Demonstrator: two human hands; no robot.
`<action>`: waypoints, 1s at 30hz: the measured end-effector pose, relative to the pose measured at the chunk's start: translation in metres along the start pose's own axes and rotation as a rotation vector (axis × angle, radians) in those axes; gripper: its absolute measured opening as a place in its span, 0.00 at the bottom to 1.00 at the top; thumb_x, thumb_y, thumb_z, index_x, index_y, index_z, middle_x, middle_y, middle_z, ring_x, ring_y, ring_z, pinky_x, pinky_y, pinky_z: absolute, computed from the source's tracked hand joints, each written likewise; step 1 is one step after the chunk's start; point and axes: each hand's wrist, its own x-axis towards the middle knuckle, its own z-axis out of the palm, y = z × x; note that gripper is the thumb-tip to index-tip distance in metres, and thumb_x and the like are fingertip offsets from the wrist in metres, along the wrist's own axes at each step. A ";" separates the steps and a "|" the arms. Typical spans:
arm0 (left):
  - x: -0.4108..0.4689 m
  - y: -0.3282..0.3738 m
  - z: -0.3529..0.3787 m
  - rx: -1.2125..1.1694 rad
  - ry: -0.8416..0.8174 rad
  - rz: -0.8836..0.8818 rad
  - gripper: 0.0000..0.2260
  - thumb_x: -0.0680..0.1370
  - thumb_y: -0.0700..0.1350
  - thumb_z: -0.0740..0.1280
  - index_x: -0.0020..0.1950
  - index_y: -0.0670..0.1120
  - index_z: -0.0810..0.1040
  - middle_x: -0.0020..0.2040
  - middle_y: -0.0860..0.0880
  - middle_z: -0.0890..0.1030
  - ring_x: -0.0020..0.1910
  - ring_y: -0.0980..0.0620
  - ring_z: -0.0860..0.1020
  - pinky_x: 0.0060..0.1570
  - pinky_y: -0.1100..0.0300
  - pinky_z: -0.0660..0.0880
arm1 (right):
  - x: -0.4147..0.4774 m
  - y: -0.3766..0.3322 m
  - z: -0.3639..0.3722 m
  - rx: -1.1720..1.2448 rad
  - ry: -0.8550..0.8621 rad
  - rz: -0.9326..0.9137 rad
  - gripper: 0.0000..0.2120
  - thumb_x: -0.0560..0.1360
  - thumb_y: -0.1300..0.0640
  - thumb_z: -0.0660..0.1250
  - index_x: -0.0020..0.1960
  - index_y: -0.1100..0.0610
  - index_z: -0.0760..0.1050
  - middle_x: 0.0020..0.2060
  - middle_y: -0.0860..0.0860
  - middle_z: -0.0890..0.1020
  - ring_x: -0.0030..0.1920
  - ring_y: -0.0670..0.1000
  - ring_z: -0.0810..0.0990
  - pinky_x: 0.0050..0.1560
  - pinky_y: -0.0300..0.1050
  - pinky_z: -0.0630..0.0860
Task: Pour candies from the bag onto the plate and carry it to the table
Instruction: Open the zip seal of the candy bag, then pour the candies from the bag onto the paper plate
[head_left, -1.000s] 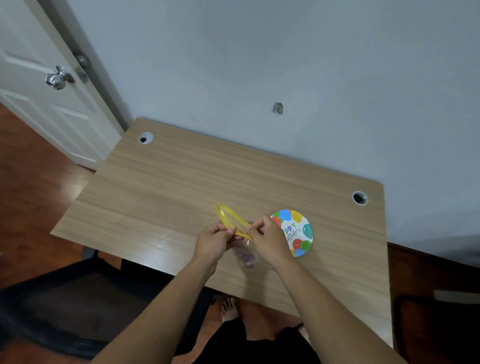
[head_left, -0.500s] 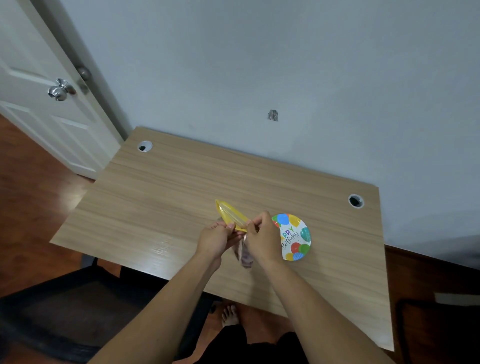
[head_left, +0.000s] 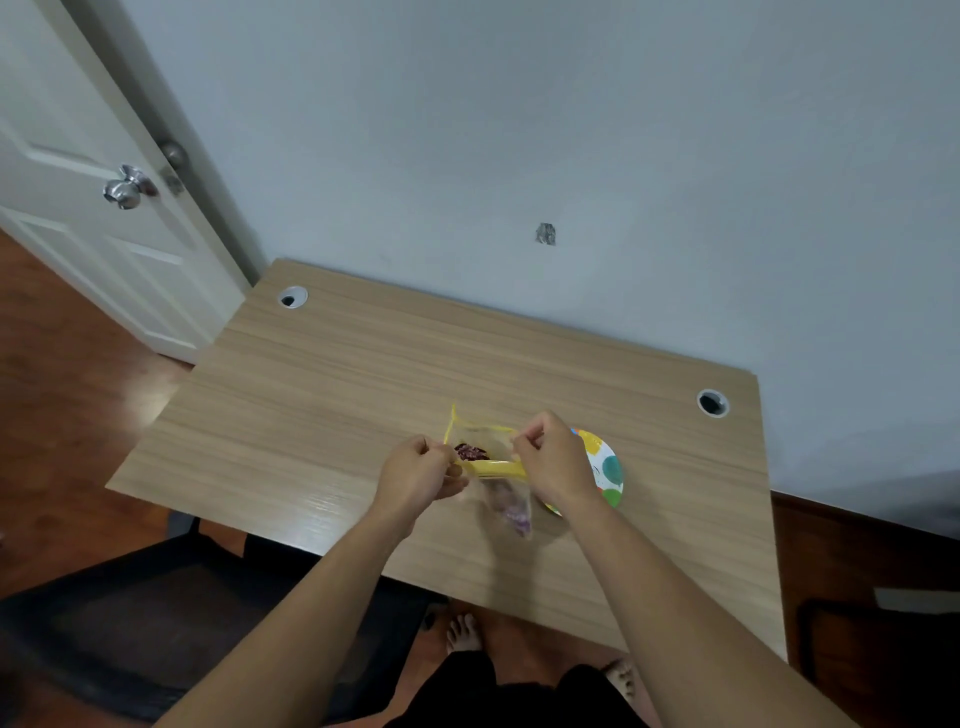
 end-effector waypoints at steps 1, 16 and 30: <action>0.000 0.001 -0.002 0.102 0.037 0.020 0.09 0.78 0.38 0.67 0.52 0.31 0.79 0.42 0.36 0.85 0.38 0.39 0.86 0.47 0.46 0.88 | 0.000 0.001 -0.003 -0.031 0.007 -0.016 0.05 0.80 0.57 0.70 0.46 0.55 0.77 0.41 0.49 0.85 0.44 0.53 0.84 0.42 0.45 0.77; 0.005 0.020 -0.036 0.676 -0.307 -0.251 0.15 0.83 0.44 0.62 0.58 0.40 0.86 0.48 0.47 0.92 0.59 0.40 0.88 0.56 0.49 0.86 | -0.001 0.008 -0.040 -0.147 0.089 -0.109 0.06 0.79 0.56 0.70 0.43 0.52 0.77 0.38 0.49 0.85 0.39 0.56 0.86 0.43 0.53 0.83; 0.036 -0.004 0.016 1.004 -0.555 0.681 0.61 0.68 0.57 0.84 0.89 0.58 0.45 0.86 0.66 0.49 0.86 0.56 0.48 0.82 0.55 0.54 | -0.007 0.007 -0.110 0.026 -0.003 -0.254 0.06 0.78 0.50 0.77 0.47 0.51 0.83 0.43 0.44 0.90 0.48 0.45 0.88 0.54 0.46 0.82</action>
